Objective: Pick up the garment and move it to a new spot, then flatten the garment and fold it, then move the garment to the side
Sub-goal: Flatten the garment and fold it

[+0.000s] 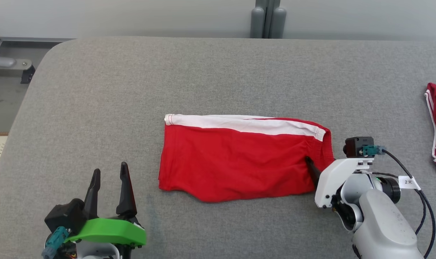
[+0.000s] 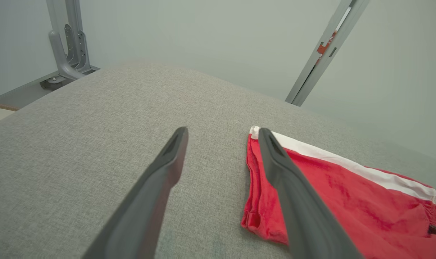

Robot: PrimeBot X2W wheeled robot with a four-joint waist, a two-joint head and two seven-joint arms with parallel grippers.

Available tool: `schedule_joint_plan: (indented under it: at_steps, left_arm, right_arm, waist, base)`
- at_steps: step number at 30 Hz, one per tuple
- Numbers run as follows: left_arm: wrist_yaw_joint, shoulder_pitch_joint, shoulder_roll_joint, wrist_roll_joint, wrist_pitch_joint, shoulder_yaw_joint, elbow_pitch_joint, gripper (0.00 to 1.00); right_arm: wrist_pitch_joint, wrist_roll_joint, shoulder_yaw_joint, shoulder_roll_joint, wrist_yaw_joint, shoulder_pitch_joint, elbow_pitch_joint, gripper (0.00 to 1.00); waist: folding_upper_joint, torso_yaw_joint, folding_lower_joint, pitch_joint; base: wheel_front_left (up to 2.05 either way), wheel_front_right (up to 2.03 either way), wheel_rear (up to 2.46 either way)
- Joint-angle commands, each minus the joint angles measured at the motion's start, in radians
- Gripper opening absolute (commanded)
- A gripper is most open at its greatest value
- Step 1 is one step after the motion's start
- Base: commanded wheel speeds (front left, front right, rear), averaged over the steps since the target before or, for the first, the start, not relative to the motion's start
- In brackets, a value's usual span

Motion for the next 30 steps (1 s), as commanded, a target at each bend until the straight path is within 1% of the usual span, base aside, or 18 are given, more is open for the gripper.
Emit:
schedule_joint_plan:
  at_steps: [1, 2, 3, 4, 5, 7, 8, 9, 11, 17, 22, 26, 27, 30]
  left_arm:
    - [-0.004, 0.005, -0.001, -0.001, -0.006, 0.002, 0.004, 1.00]
    - [-0.004, 0.005, -0.001, -0.001, -0.008, 0.002, 0.007, 1.00]
    - [-0.003, 0.004, -0.001, -0.002, -0.008, 0.002, 0.008, 1.00]
    - [-0.002, 0.003, 0.000, -0.002, -0.008, 0.003, 0.009, 1.00]
    - [-0.001, 0.003, 0.000, -0.002, -0.009, 0.003, 0.010, 1.00]
    - [-0.001, 0.000, 0.000, -0.001, -0.010, 0.001, 0.010, 1.00]
    - [0.001, -0.002, 0.000, 0.001, -0.010, -0.001, 0.011, 1.00]
    - [0.002, -0.005, 0.000, 0.003, -0.010, -0.003, 0.011, 1.00]
    - [-0.001, -0.015, 0.001, 0.007, -0.009, -0.009, 0.012, 1.00]
    - [0.000, -0.035, 0.004, 0.020, 0.001, -0.027, 0.006, 1.00]
    - [0.003, -0.042, 0.004, 0.026, 0.006, -0.039, 0.003, 1.00]
    - [0.003, -0.047, 0.004, 0.025, 0.006, -0.044, 0.007, 1.00]
    - [0.003, -0.050, 0.003, 0.025, 0.006, -0.045, 0.008, 1.00]
    - [0.001, -0.055, 0.000, 0.026, 0.006, -0.050, 0.010, 1.00]
  right_arm:
    - [0.005, 0.011, 0.002, -0.004, -0.001, -0.018, 0.018, 1.00]
    - [0.009, 0.014, 0.004, -0.004, -0.001, -0.025, 0.034, 0.98]
    - [0.010, 0.018, 0.006, -0.004, -0.001, -0.032, 0.046, 0.64]
    - [0.008, 0.021, 0.008, -0.004, -0.001, -0.040, 0.058, 0.46]
    - [0.009, 0.024, 0.012, -0.004, -0.001, -0.047, 0.067, 0.38]
    - [0.014, 0.039, 0.024, -0.003, -0.001, -0.063, 0.087, 0.25]
    - [0.020, 0.049, 0.031, -0.003, -0.001, -0.073, 0.098, 0.05]
    - [0.026, 0.059, 0.038, -0.003, -0.001, -0.082, 0.105, 0.00]
    - [0.032, 0.075, 0.043, -0.008, -0.001, -0.107, 0.115, 0.00]
    - [0.041, 0.145, 0.055, -0.066, -0.001, -0.163, 0.098, 0.00]
    - [0.074, 0.213, 0.068, -0.170, -0.001, -0.148, 0.043, 0.00]
    - [0.107, 0.261, 0.073, -0.228, -0.001, -0.122, 0.000, 0.00]
    - [0.112, 0.275, 0.075, -0.230, -0.001, -0.119, -0.010, 0.00]
    - [0.127, 0.341, 0.090, -0.212, -0.001, -0.101, -0.061, 0.00]
  waist:
    - [0.0000, 0.009, 0.0000, 0.001]
    - [0.0000, 0.010, 0.0000, 0.002]
    - [0.0000, 0.011, 0.0000, 0.002]
    - [0.0000, 0.010, 0.0000, 0.004]
    - [0.0000, 0.010, 0.0000, 0.005]
    - [0.0000, 0.005, 0.0000, 0.007]
    - [0.0000, 0.002, 0.0000, 0.009]
    - [0.0000, -0.002, 0.0000, 0.012]
    - [0.0000, -0.011, 0.0000, 0.019]
    - [0.0000, -0.042, 0.0000, 0.039]
    - [0.0000, -0.071, 0.0000, 0.046]
    - [0.0000, -0.094, 0.0000, 0.054]
    - [0.0000, -0.097, 0.0000, 0.055]
    - [0.0000, -0.105, 0.0000, 0.058]
  base:
    - [0.00, 0.00, 0.00]
    - [0.00, 0.00, 0.00]
    - [0.00, 0.00, 0.00]
    - [0.00, 0.00, 0.00]
    - [0.00, 0.00, 0.00]
    - [0.00, 0.00, 0.00]
    - [0.00, 0.00, 0.00]
    - [0.00, 0.00, 0.00]
    - [0.00, 0.00, 0.00]
    - [0.00, 0.00, 0.00]
    - [0.00, 0.00, 0.00]
    - [0.00, 0.00, 0.00]
    - [0.00, 0.00, 0.00]
    - [0.00, 0.00, 0.00]
